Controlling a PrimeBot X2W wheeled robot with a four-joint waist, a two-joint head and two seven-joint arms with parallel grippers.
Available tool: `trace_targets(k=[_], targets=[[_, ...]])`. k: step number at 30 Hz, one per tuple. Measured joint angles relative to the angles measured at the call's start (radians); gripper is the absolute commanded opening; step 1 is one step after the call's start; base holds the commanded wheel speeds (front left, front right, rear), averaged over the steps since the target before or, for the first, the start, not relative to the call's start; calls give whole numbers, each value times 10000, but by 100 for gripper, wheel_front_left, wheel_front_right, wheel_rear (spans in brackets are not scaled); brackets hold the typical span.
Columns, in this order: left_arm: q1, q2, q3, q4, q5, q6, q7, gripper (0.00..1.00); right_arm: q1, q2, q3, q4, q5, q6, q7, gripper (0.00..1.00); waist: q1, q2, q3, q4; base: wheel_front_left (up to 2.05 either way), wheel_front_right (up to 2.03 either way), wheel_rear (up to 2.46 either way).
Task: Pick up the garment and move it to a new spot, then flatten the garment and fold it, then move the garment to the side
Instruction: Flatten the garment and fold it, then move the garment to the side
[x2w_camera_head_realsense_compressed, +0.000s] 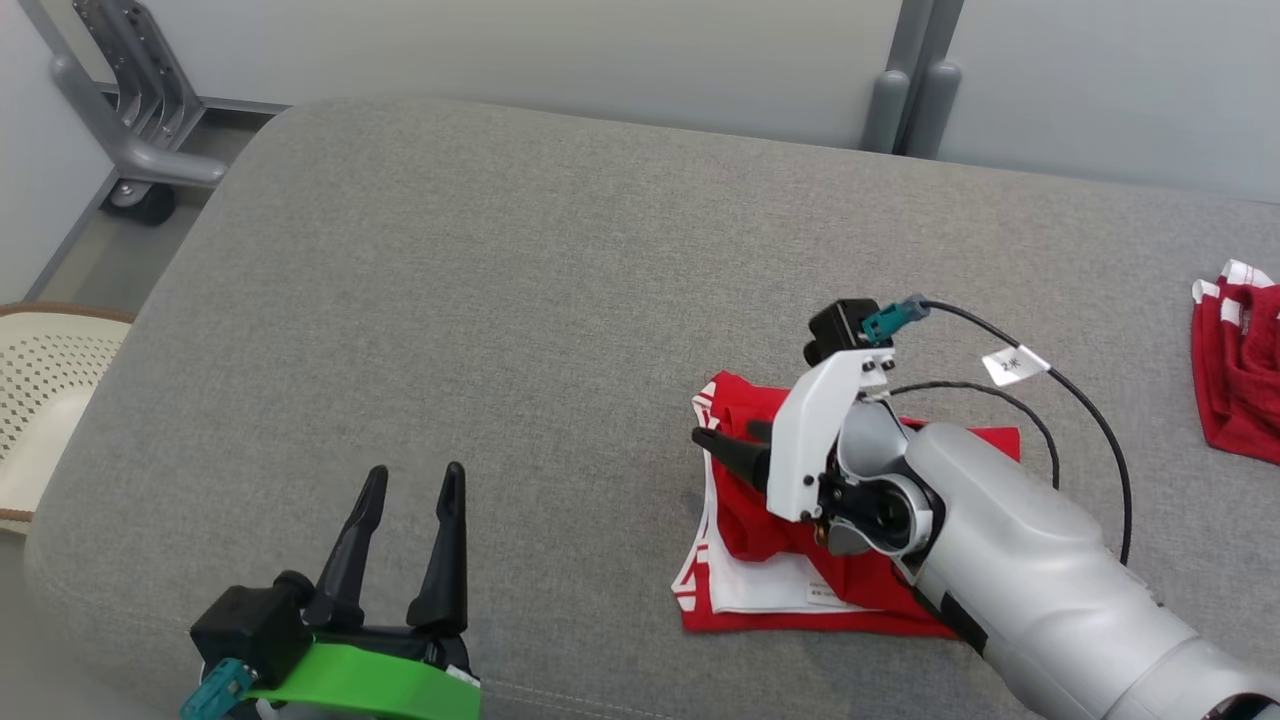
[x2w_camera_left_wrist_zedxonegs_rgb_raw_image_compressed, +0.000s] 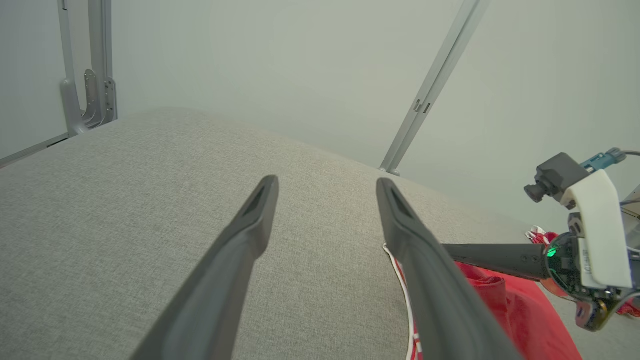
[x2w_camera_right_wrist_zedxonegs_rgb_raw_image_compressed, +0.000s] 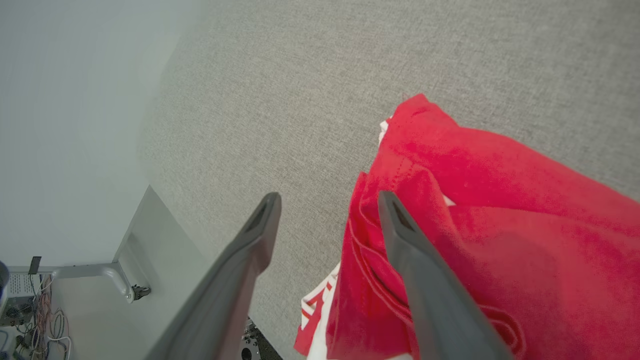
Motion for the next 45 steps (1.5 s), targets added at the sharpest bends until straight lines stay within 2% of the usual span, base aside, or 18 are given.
trace_targets(k=[5, 9, 16, 22, 30, 38, 45], targets=[[5, 2, 190, -19, 0, 10, -12, 100, -823, 4, 48, -360, -303, 546, -401, 100, 0, 0, -31, -225, 0, 0, 0], [6, 4, 228, -81, 4, 12, -13, 100, -1360, -439, -274, -717, -593, 865, -1014, 100, 0, 0, -78, -471, 0, 0, 0], [22, 15, 293, -288, 19, 19, -56, 100, -682, -1603, -947, -723, -372, 941, -1668, 100, 0, 0, -148, -1033, 0, 0, 0], [64, 38, 334, -477, 35, 23, -98, 100, 858, -1885, -1340, -686, 151, 943, -2209, 100, 0, 0, -111, -1603, 0, 0, 0], [143, 79, 232, -771, 127, 25, -86, 100, 1717, -2132, -1429, -629, 236, 941, -2635, 100, 0, 0, 196, -2266, 0, 0, 0], [82, 96, 4, -784, 211, 21, 40, 100, 1761, -2290, -1522, -598, 267, 974, -2847, 100, 0, 0, 715, -2370, 0, 0, 0], [-113, 94, -36, -736, 226, 19, 98, 100, 1857, -2322, -1496, -510, 324, 1103, -2847, 100, 0, 0, 971, -2021, 0, 0, 0]])
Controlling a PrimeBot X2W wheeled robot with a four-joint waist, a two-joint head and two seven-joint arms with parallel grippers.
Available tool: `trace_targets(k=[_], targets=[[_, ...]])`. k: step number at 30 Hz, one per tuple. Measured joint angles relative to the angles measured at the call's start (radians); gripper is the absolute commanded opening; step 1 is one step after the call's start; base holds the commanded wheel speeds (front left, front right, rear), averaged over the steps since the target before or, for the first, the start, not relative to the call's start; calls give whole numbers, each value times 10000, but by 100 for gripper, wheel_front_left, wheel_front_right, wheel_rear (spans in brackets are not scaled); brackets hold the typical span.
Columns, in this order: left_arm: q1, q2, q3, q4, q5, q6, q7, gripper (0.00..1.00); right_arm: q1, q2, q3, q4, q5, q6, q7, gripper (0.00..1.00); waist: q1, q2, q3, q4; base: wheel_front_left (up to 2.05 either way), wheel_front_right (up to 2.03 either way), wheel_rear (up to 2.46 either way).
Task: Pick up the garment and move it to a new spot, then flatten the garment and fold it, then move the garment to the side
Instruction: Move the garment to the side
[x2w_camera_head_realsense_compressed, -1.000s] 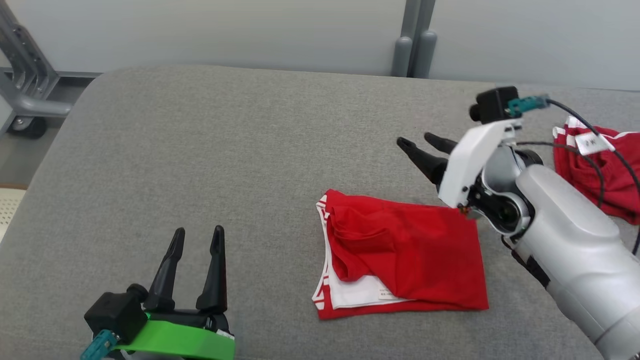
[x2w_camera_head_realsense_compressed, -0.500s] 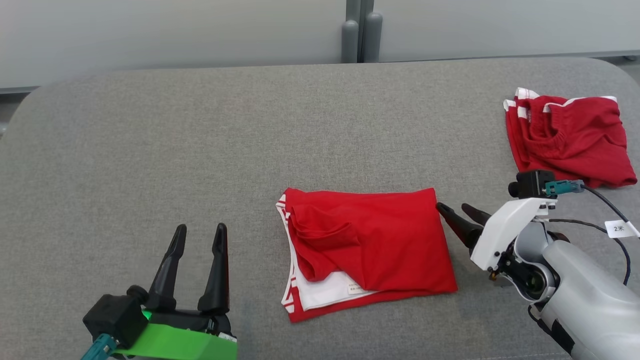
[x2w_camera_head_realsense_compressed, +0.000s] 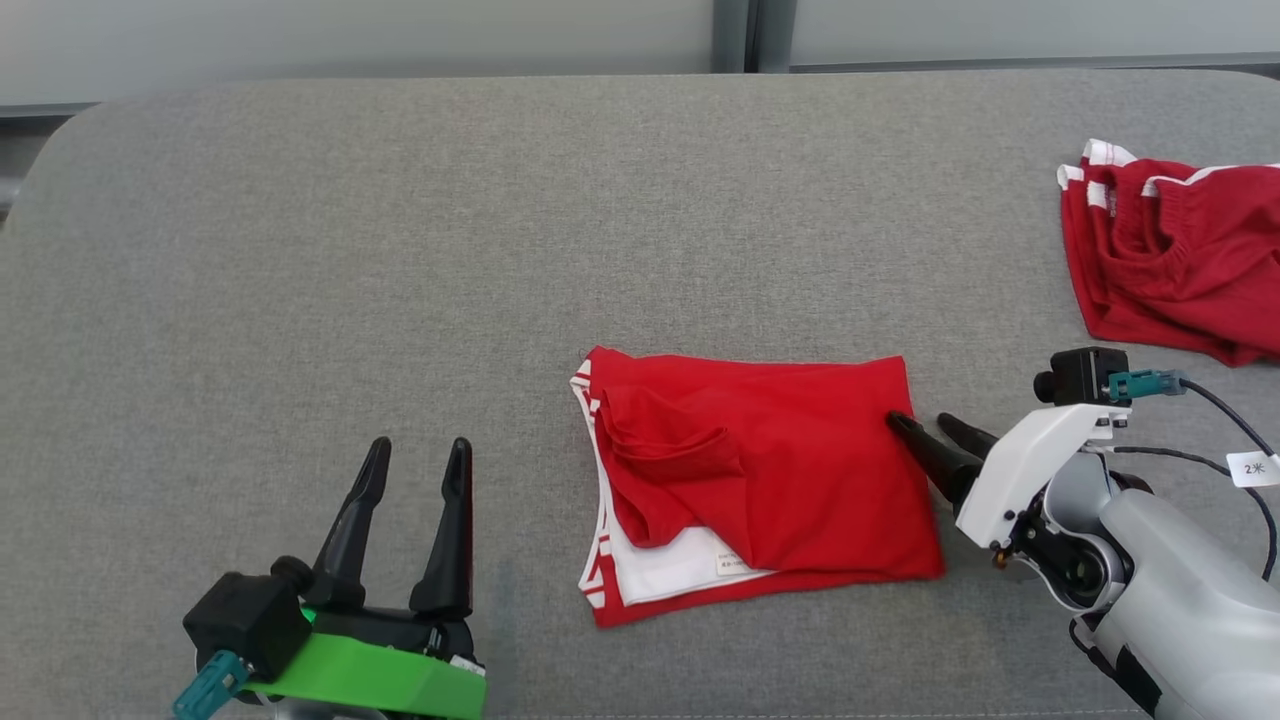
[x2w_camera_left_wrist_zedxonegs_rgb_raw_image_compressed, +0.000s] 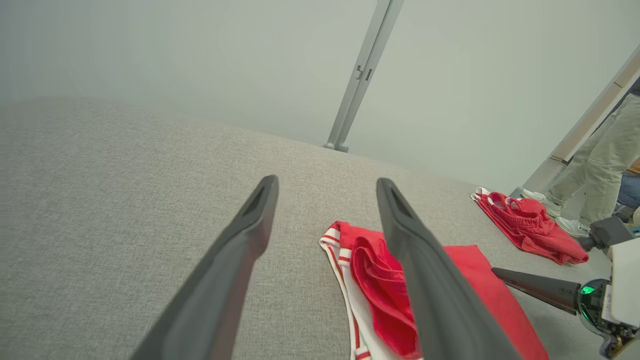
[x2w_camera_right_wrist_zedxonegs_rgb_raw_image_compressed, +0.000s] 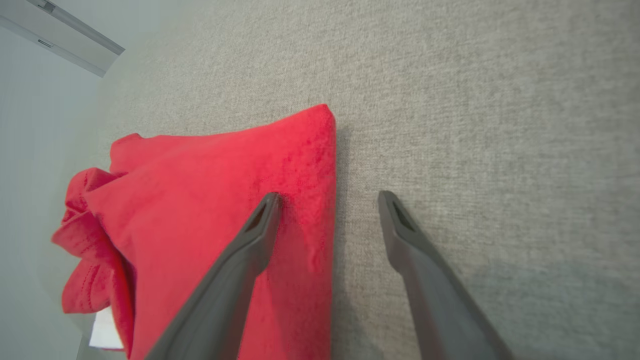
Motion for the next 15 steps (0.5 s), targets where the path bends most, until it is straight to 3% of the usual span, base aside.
trace_targets(k=[14, 15], targets=[[0, -2, 115, 79, 13, 0, -6, 100, 57, 451, -15, 391, 928, 194, 460, 100, 0, 0, 22, 224, 0, 0, 0], [0, -2, 113, 88, 13, 0, -6, 100, 57, 476, -38, 414, 984, 197, 462, 91, 0, -1, 15, 223, 0, 0, 0]])
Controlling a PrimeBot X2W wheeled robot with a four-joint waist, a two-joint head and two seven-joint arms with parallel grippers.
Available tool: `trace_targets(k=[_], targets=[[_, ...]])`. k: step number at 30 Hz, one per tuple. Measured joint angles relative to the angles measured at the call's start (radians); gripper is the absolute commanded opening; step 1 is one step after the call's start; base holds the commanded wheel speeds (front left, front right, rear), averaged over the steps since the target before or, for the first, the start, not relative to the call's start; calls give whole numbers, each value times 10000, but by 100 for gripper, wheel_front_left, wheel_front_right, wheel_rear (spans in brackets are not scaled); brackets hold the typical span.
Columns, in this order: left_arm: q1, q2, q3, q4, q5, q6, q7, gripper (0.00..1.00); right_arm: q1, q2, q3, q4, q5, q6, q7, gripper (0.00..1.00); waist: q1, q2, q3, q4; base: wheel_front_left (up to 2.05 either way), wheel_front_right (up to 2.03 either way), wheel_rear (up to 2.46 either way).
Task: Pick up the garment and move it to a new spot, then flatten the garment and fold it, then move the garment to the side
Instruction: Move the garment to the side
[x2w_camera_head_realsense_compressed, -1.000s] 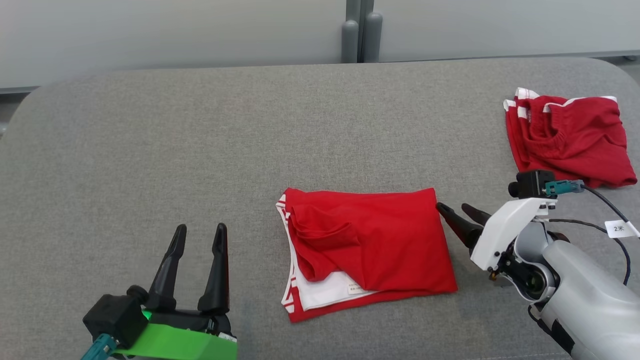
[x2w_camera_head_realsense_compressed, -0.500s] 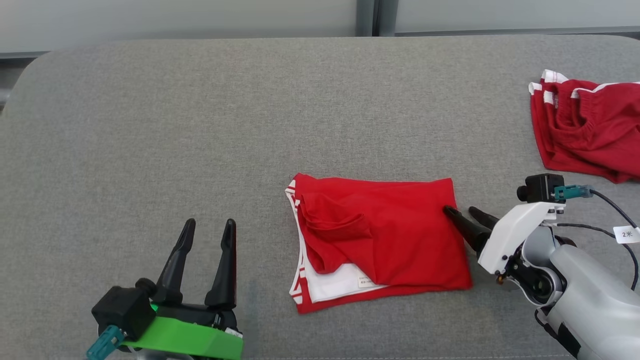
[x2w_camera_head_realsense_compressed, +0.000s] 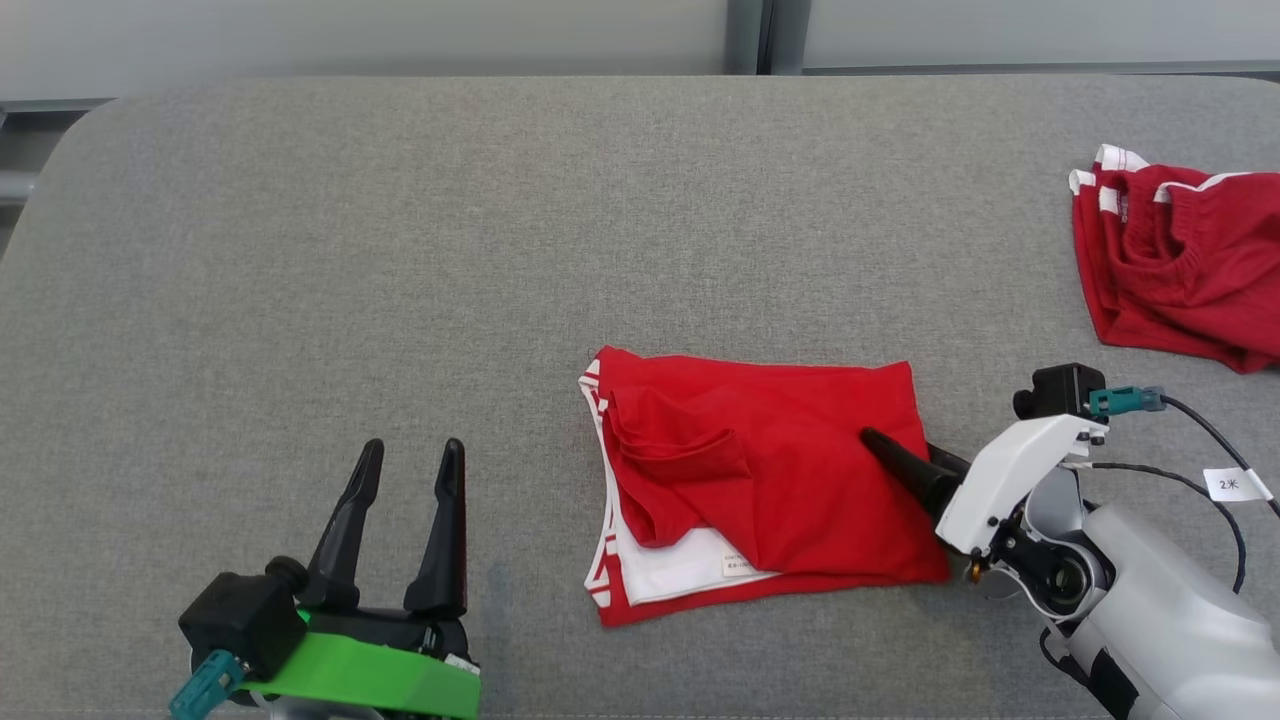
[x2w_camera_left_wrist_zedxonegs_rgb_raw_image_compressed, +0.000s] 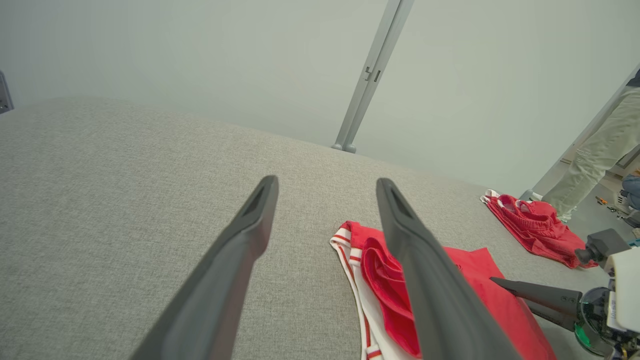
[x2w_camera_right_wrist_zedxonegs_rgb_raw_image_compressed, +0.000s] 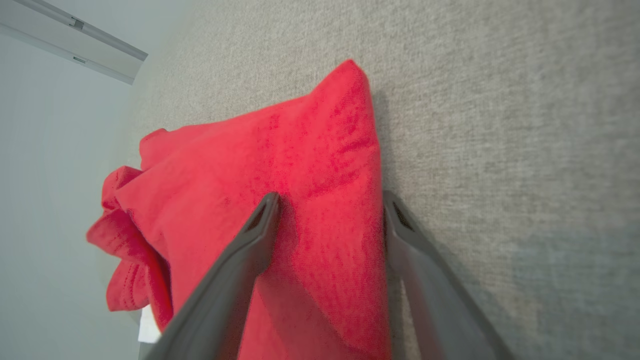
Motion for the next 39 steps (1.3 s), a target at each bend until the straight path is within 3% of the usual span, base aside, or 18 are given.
trace_targets(k=[1, 11, 22, 28, 33, 39], targets=[[0, 2, -2, 31, 0, 0, 0, 100, 1, 65, -84, 69, 178, 27, 17, 0, 0, 0, -16, -2, 0, 0, 0], [0, 15, 65, 144, 0, 2, 0, 100, -65, 0, -107, 21, 265, 82, 86, 0, 0, 1, -144, -84, 0, 0, 0], [10, 42, 186, 140, 0, 92, -2, 100, -1622, -1551, -646, -499, -263, 82, 86, 0, 0, 0, -268, -447, 0, 0, 0], [13, 38, 178, 75, 0, 92, -4, 100, -2033, -1992, -708, -543, -401, 61, 449, 0, 0, 0, -295, -616, 0, 0, 0], [11, 36, 125, -23, 0, 92, -4, 100, -2619, -2199, -943, -460, -401, -380, 715, 0, 0, 1, -202, -707, 0, 0, 0], [3, 33, 73, -63, 0, 92, -4, 100, -3408, -2920, -1216, -322, -617, -848, 1037, 0, 0, 1, -56, -689, 0, 0, 0]])
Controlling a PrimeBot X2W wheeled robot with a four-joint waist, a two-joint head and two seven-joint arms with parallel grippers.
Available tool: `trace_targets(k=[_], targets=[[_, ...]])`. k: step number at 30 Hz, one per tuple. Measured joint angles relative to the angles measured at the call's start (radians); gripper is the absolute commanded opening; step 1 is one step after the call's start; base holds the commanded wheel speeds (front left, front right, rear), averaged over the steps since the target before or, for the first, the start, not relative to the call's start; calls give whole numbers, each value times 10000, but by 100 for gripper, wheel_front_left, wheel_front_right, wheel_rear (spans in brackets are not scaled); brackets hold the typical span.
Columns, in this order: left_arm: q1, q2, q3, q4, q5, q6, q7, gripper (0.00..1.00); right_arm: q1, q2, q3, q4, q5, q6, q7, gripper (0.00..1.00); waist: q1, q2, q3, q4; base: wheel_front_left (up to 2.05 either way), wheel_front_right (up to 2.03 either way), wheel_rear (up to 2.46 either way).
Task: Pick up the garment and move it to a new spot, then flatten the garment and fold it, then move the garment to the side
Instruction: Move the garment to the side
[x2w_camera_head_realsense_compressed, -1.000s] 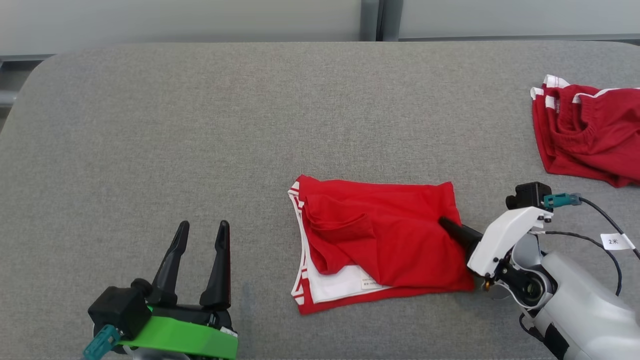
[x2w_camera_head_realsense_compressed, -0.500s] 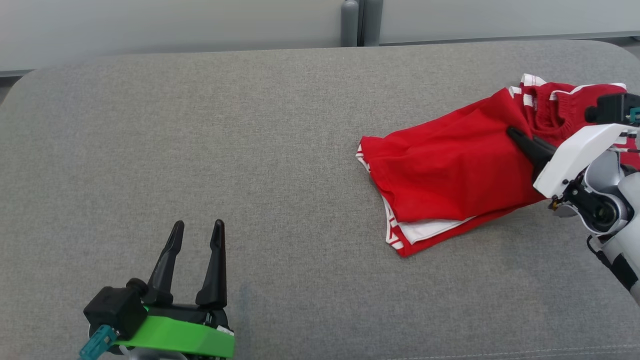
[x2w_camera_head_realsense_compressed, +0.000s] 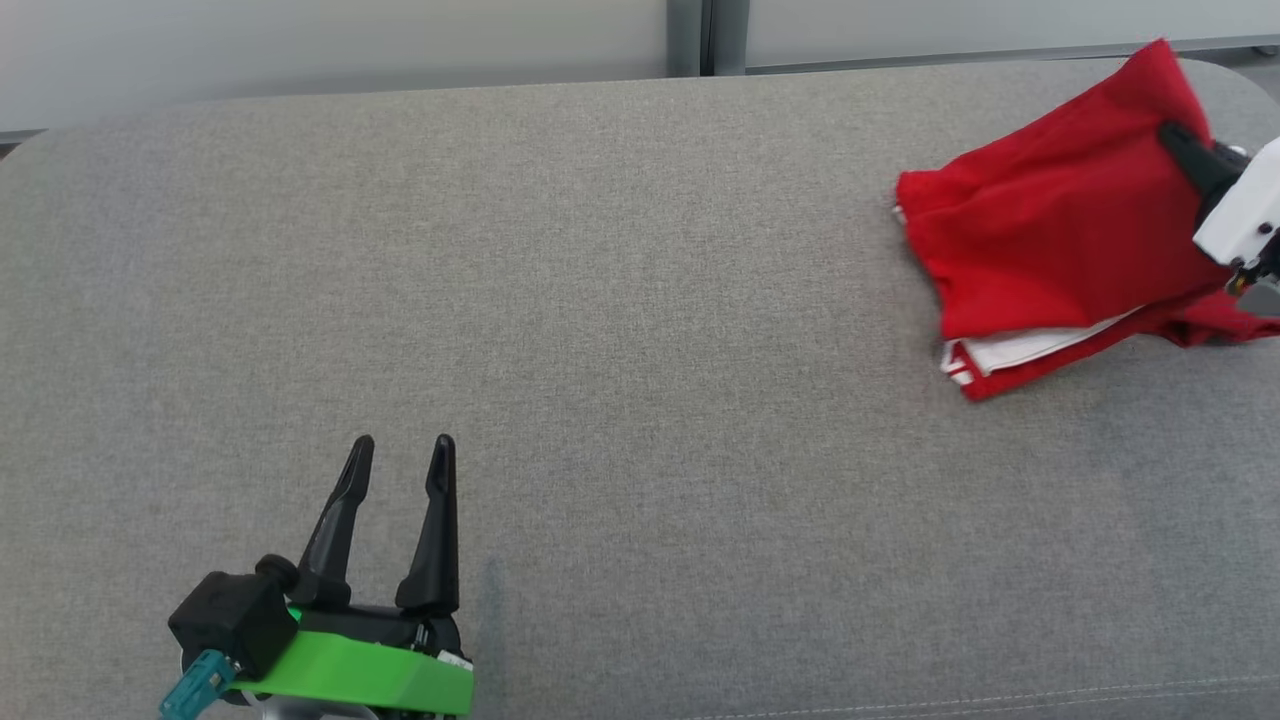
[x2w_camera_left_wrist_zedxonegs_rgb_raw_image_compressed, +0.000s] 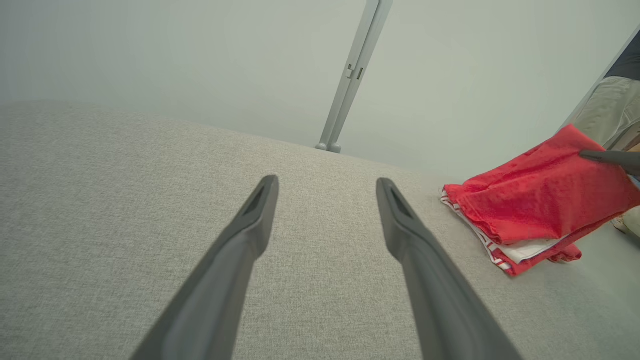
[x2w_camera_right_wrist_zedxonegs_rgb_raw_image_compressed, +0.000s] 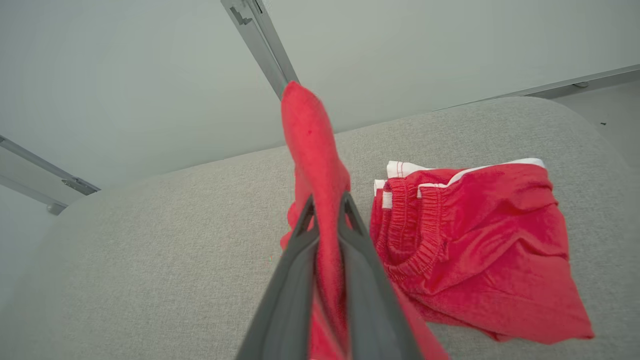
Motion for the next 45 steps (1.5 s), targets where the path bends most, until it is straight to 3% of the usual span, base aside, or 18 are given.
trace_targets(k=[12, 31, 45], targets=[[-48, 6, -44, -82, 67, -2, 17, 100, -1270, -550, -25, 50, -355, -585, 851, 0, 0, 0, 377, 75, 0, 0, 0], [-522, 284, -27, -698, 430, -2, 270, 100, -2122, -2182, 738, 1110, -2406, -1204, 1498, 0, 0, 0, 1519, 340, 0, 0, 0], [-767, 650, 75, -1394, 869, 19, 577, 100, -2442, -2111, 788, 2123, -3262, -1436, 830, 0, 0, 0, 2717, 374, 0, 0, 0]])
